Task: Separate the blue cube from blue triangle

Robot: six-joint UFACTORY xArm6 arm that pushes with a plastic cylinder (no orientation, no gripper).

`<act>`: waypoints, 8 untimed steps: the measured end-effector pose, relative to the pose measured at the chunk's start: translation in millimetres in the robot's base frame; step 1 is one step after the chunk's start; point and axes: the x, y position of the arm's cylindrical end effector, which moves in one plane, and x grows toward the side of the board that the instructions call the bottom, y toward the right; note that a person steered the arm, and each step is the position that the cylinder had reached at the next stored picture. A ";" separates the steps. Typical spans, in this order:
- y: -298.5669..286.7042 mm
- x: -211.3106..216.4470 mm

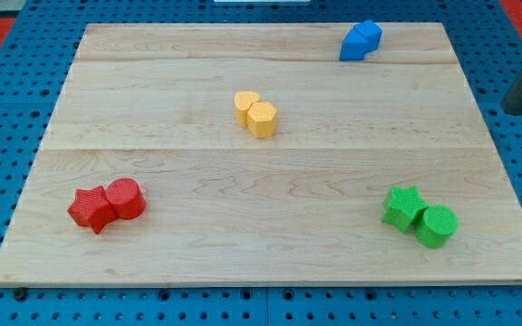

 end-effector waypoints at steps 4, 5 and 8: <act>-115.7 -140.8; -138.7 -147.2; -286.0 -150.5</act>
